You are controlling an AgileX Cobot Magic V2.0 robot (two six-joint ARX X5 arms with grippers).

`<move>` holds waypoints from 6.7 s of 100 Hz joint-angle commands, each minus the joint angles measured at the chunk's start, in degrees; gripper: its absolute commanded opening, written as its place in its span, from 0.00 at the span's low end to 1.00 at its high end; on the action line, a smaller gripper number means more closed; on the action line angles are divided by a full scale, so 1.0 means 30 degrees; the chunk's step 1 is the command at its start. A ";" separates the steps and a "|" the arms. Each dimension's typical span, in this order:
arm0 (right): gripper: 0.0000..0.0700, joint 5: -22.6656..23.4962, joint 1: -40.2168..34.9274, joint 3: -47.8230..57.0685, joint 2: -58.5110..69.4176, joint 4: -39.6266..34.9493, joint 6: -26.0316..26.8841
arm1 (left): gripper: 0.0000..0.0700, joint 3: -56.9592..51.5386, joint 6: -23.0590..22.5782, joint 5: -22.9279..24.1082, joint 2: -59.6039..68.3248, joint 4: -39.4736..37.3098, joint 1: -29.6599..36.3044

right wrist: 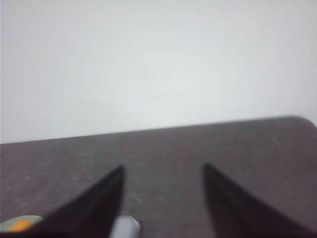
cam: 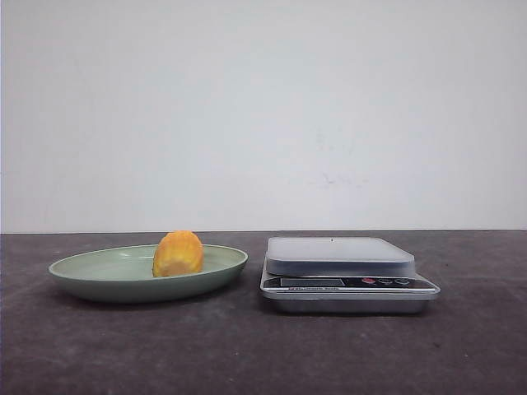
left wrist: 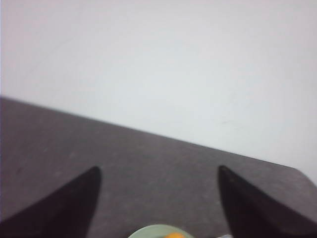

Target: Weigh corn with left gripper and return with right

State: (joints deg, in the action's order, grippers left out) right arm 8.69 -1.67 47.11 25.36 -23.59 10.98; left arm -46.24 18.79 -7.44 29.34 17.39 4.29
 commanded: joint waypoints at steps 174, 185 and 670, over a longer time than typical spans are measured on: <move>0.62 0.1093 -0.0794 0.1413 0.1413 -0.1348 -0.0801 | 0.73 -0.8145 -0.0517 0.2565 2.4247 0.3891 0.8590; 0.62 0.1093 -0.0794 0.1413 0.1413 -0.1384 -0.0801 | 0.73 -0.8145 -0.0466 0.2557 2.4633 0.4014 0.8626; 0.89 -0.3009 -0.9879 0.7249 2.2433 -0.0583 0.1588 | 0.78 -1.1169 -0.1865 0.5472 -0.5661 2.1755 0.1093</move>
State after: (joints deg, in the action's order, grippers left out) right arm -0.03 -30.76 67.53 90.85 -25.58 14.09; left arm -78.96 13.06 8.99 12.29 81.25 7.53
